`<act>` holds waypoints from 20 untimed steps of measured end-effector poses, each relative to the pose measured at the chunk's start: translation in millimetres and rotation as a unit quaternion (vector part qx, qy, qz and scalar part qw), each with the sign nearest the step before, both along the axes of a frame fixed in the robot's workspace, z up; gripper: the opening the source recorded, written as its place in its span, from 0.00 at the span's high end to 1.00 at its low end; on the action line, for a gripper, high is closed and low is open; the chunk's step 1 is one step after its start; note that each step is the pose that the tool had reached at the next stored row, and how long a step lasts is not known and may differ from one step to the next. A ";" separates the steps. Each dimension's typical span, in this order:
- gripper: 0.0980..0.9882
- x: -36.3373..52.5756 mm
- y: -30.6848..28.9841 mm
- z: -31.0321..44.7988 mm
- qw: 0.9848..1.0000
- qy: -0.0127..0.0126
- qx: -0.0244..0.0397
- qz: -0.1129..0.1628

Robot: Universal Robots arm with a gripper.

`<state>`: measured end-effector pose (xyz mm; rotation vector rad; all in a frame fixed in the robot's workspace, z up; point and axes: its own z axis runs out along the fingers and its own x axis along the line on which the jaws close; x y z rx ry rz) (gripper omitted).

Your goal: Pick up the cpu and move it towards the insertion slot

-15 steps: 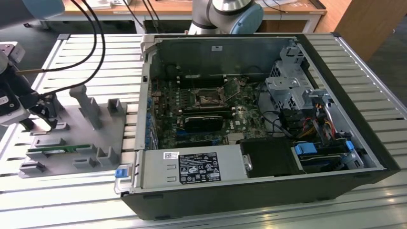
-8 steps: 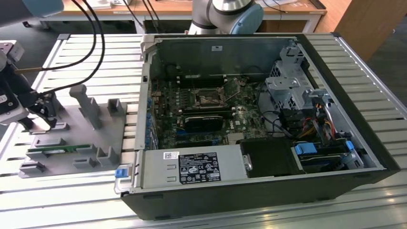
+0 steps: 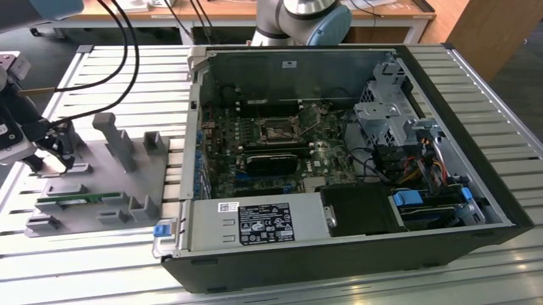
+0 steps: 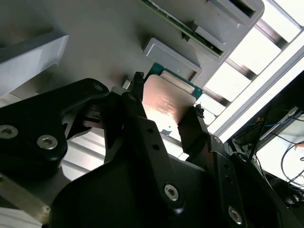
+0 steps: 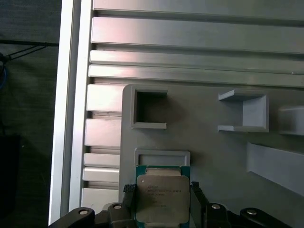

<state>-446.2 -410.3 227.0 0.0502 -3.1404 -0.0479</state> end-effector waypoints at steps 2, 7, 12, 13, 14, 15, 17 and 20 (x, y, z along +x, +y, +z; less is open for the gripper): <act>0.50 0.0 0.0 1.1 1.000 0.000 0.000 0.000; 0.50 0.0 0.0 3.3 1.000 0.000 0.000 0.000; 0.50 0.0 0.0 5.7 1.000 0.000 0.000 0.000; 0.50 0.0 0.0 6.2 1.000 0.000 0.000 0.000; 0.50 0.0 0.0 6.6 1.000 0.000 0.000 0.000; 0.50 0.0 0.0 7.1 1.000 0.000 0.000 0.000; 0.50 0.0 0.1 8.1 1.000 0.000 0.000 0.000; 0.50 0.0 0.1 9.5 1.000 0.000 0.000 0.000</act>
